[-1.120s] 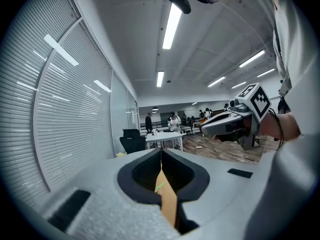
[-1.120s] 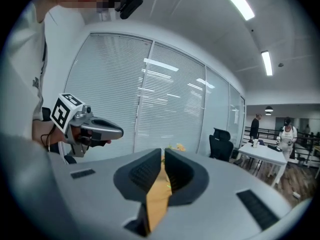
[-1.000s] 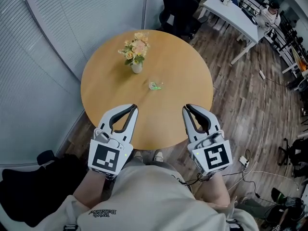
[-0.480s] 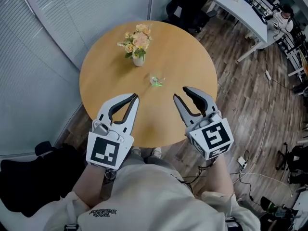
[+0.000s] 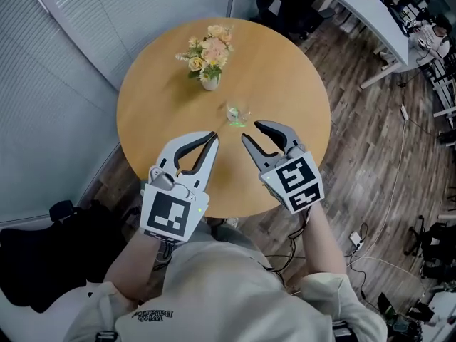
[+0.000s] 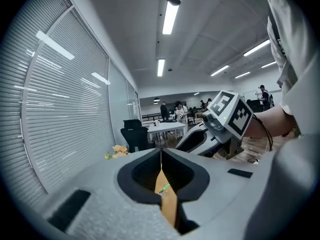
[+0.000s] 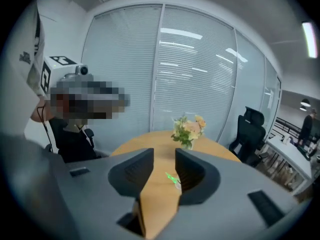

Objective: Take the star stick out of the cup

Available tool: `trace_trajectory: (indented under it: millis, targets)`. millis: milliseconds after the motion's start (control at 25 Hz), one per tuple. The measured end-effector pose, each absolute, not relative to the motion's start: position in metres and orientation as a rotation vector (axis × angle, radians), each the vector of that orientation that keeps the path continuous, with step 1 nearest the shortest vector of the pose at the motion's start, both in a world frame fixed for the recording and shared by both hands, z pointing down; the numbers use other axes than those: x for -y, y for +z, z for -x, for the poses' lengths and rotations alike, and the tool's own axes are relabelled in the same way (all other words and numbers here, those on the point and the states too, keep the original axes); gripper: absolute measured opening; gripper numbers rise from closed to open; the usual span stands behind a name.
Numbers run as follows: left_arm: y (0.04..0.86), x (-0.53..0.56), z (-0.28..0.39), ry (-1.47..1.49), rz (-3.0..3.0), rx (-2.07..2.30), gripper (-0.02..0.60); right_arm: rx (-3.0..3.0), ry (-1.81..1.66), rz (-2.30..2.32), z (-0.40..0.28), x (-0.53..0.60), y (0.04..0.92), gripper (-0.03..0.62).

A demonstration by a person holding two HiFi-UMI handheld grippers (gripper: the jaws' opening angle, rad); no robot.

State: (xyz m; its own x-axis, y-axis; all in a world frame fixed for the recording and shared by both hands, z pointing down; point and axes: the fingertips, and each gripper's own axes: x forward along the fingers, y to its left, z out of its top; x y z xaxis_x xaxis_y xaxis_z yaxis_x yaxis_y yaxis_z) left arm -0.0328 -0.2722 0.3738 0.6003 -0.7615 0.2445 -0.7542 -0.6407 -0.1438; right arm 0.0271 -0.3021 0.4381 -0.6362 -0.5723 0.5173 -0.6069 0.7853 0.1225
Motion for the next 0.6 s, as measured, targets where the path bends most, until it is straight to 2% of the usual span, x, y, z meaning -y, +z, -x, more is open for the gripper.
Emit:
trace_trajectory:
  millis: [600]
  targets:
    - [0.459,0.298,0.035,-0.636,2.886,-1.300,0.023,2.160,0.006,-0.681,-0.021,0.341,0.556,0.121]
